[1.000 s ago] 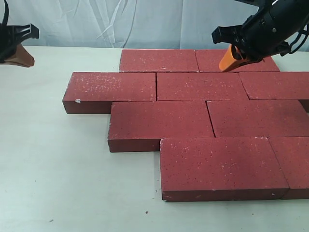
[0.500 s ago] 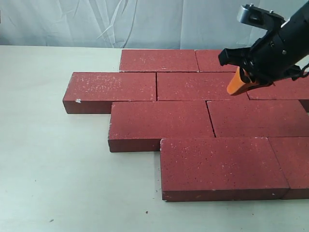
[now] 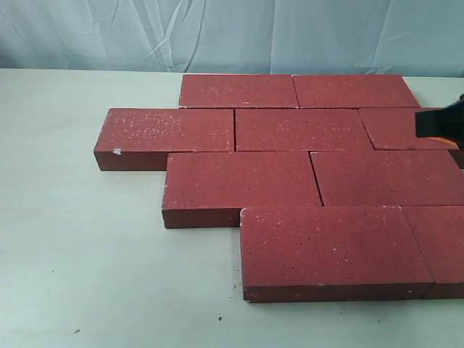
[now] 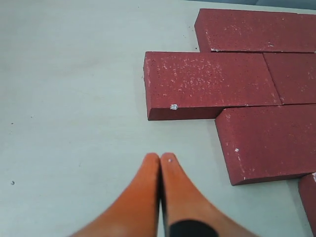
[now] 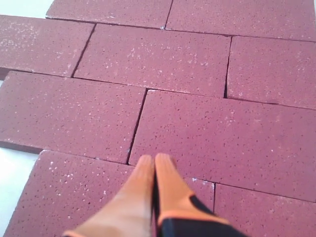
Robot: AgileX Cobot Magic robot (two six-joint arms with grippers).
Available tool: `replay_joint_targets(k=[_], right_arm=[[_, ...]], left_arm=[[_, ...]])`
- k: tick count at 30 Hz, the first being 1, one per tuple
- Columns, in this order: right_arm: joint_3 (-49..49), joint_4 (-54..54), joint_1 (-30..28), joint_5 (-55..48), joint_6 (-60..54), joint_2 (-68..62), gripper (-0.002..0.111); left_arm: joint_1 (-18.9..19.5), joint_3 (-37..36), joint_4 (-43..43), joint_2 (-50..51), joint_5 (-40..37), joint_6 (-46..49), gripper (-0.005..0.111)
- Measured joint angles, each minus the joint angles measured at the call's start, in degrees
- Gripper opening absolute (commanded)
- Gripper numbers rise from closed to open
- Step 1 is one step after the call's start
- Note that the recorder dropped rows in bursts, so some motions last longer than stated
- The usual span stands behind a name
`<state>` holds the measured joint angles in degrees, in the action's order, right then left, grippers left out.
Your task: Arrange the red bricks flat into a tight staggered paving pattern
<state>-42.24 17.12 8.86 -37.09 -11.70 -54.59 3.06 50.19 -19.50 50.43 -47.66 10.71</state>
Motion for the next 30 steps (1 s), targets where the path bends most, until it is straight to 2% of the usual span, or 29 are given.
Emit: replay_joint_targets(k=[5,21,30], right_arm=[[1.1,0.0,0.0,-1.3,0.0,3.7,-0.001],[1.1,-0.1,0.0,-1.3,0.0,4.2,-0.001],[3.5,-7.6,0.0,1.2,-0.2,15.7,-0.001]], left_arm=[[0.0,0.0,0.0,-0.2,-0.1,0.0,0.000],[0.0,0.0,0.2,-0.2,-0.2,0.0,0.000],[0.0,0.0,0.3,-0.2,-0.2,0.0,0.000]])
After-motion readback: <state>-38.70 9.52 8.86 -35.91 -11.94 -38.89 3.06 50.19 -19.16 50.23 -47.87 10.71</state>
